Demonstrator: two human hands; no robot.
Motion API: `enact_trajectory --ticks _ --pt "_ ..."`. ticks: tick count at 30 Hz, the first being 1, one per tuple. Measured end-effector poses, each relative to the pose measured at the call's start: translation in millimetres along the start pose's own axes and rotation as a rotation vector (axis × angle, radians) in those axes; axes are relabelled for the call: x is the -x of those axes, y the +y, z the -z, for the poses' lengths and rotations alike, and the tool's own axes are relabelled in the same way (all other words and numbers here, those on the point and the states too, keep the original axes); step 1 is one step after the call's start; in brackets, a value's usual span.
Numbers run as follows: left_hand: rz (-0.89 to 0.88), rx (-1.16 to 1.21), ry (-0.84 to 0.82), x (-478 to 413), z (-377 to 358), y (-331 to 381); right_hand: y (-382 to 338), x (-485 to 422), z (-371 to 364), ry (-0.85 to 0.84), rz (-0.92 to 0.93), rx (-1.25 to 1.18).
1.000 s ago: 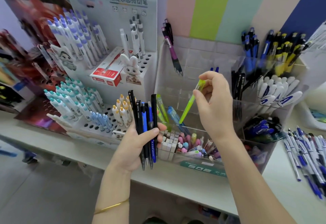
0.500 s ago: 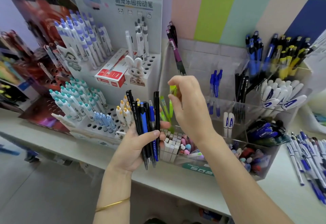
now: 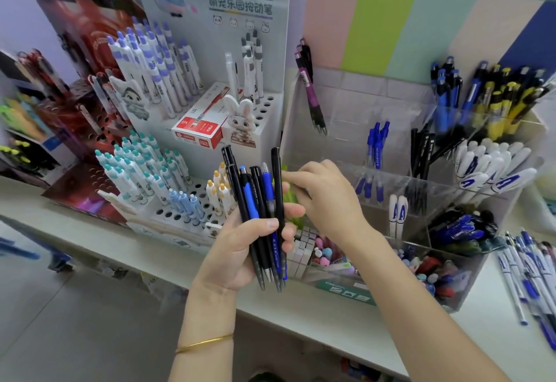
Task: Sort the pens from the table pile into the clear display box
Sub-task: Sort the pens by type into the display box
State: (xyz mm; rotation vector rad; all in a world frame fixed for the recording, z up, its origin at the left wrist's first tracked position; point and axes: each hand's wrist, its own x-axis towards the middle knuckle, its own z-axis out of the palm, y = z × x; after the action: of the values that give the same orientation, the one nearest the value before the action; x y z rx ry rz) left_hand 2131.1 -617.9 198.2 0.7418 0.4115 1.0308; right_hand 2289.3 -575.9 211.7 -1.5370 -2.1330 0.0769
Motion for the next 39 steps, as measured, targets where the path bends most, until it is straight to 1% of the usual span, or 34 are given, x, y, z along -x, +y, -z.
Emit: enact_trajectory --ticks 2,3,4,5,6,7,8,9,10,12,13,16,19,23,25,27,29,30,32,33,34,36,37,39 --pt "-0.008 -0.006 -0.022 -1 -2 0 3 -2 1 -0.069 -0.007 0.017" --pt "-0.009 -0.018 -0.031 -1 -3 1 2 -2 3 -0.045 -0.022 -0.034" --pt "-0.007 -0.04 -0.035 -2 -4 1 1 -1 7 0.037 -0.061 -0.134" --pt "0.0 -0.067 -0.041 -2 -5 2 -2 0 14 0.149 -0.126 -0.286" --pt "0.01 -0.095 -0.051 -2 -6 3 -5 1 22 0.249 -0.19 -0.48" --pt "0.023 -0.121 -0.065 -3 -8 3 -10 1 33 0.314 -0.237 -0.676" --pt "0.038 -0.138 -0.082 -4 -9 3 -14 2 44 0.332 -0.259 -0.81" --pt "0.056 -0.146 -0.094 -5 -11 2 -19 1 56 0.284 -0.248 -0.844" --pt "0.072 -0.15 -0.1 -7 -13 1 -21 1 66 0.174 -0.217 -0.798" --pt "0.112 -0.168 -0.119 -11 -17 -3 -21 0 77 -0.079 -0.175 -0.631" --pt "0.144 -0.173 -0.147 -13 -19 -4 -18 1 81 -0.14 -0.195 -0.598" --pt "0.253 -0.131 -0.283 -21 -28 -11 -2 8 92 -0.138 -0.338 -0.745" --pt "0.342 -0.126 -0.354 -33 -40 -19 17 22 103 -0.059 -0.384 -0.797" --pt "0.417 -0.139 -0.414 -50 -59 -29 34 39 118 0.085 -0.376 -0.67" --pt "0.434 -0.158 -0.438 -56 -67 -32 40 46 126 0.195 -0.376 -0.682" --pt "0.439 -0.167 -0.477 -60 -72 -35 46 52 132 0.359 -0.385 -0.7" --pt "0.463 -0.124 -0.495 -63 -75 -37 53 57 135 0.497 -0.404 -0.708" --pt "0.479 -0.094 -0.499 -65 -76 -39 57 59 134 0.539 -0.415 -0.706" --pt "0.493 -0.087 -0.473 -67 -78 -44 61 63 132 0.555 -0.415 -0.631" --pt "0.493 -0.105 -0.444 -68 -79 -45 64 64 131 0.529 -0.373 -0.532" --pt "0.494 -0.121 -0.411 -69 -78 -46 66 64 130 0.479 -0.293 -0.383" --pt "0.493 -0.129 -0.361 -70 -75 -43 70 64 128 0.334 -0.089 -0.072" --pt "0.489 -0.13 -0.347 -70 -72 -41 70 63 128 0.236 -0.025 0.013" --pt "0.473 -0.15 -0.316 -69 -68 -35 65 58 133 0.047 0.0 0.091"
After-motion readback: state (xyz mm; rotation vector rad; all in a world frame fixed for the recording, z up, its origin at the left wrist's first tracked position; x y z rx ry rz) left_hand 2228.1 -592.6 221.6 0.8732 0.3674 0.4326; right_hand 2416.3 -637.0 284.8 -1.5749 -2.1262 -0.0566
